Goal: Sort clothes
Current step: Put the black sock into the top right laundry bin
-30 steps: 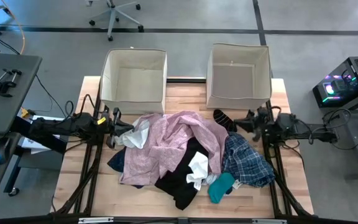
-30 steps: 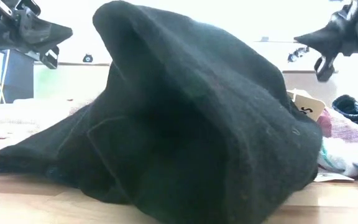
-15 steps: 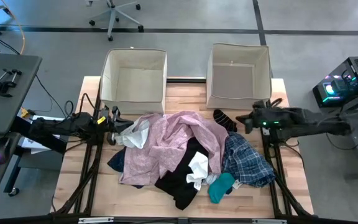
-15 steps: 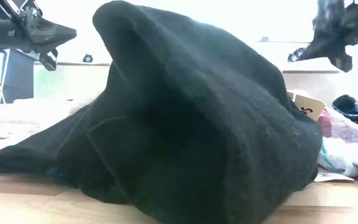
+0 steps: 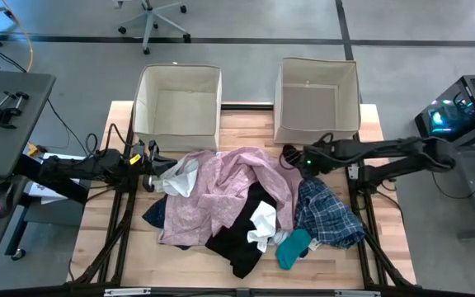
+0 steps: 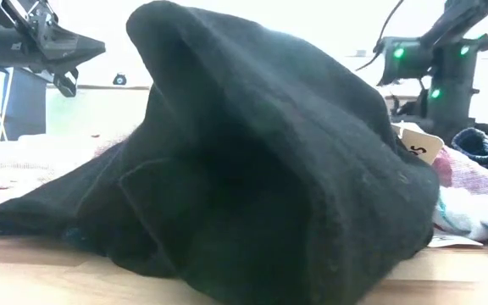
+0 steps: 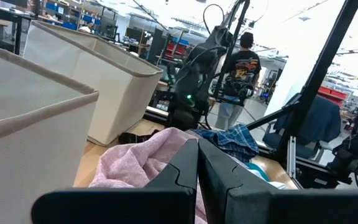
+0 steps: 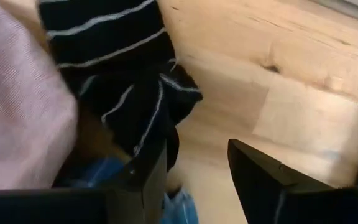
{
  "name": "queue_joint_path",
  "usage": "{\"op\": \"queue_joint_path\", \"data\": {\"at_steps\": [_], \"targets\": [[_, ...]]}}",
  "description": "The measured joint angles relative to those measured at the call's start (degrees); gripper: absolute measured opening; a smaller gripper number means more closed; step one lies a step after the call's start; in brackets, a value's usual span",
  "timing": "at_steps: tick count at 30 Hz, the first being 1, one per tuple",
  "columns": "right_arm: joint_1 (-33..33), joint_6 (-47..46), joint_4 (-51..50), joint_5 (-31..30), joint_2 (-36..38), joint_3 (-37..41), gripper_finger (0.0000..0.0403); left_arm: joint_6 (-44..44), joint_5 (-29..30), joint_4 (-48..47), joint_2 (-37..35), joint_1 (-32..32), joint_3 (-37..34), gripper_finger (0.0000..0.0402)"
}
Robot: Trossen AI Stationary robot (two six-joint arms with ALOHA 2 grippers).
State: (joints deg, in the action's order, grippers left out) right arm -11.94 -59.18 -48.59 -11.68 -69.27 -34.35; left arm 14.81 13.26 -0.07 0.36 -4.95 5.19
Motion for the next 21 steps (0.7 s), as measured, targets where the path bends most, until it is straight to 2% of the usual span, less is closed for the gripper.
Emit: {"op": "queue_joint_path", "data": {"at_steps": [4,11,17,21], "targets": [[-0.99,1.18,5.53,0.21,-4.96,0.0,0.0137,0.0,0.0,-0.03,0.0,0.0,0.0,0.0],[-1.12,1.27,10.87,3.87,-9.69,-0.04,0.0072,0.0,0.0,-0.05,0.0,0.0,0.0,0.0],[-0.81,1.64,11.07,3.41,-8.97,-0.05,0.0011,0.0,0.0,-0.09,0.0,0.0,0.0,0.0],[-0.79,1.16,9.19,3.96,-6.14,-0.98,0.0007,0.02,0.0,-0.08,0.0,0.0,0.0,0.0]]}}
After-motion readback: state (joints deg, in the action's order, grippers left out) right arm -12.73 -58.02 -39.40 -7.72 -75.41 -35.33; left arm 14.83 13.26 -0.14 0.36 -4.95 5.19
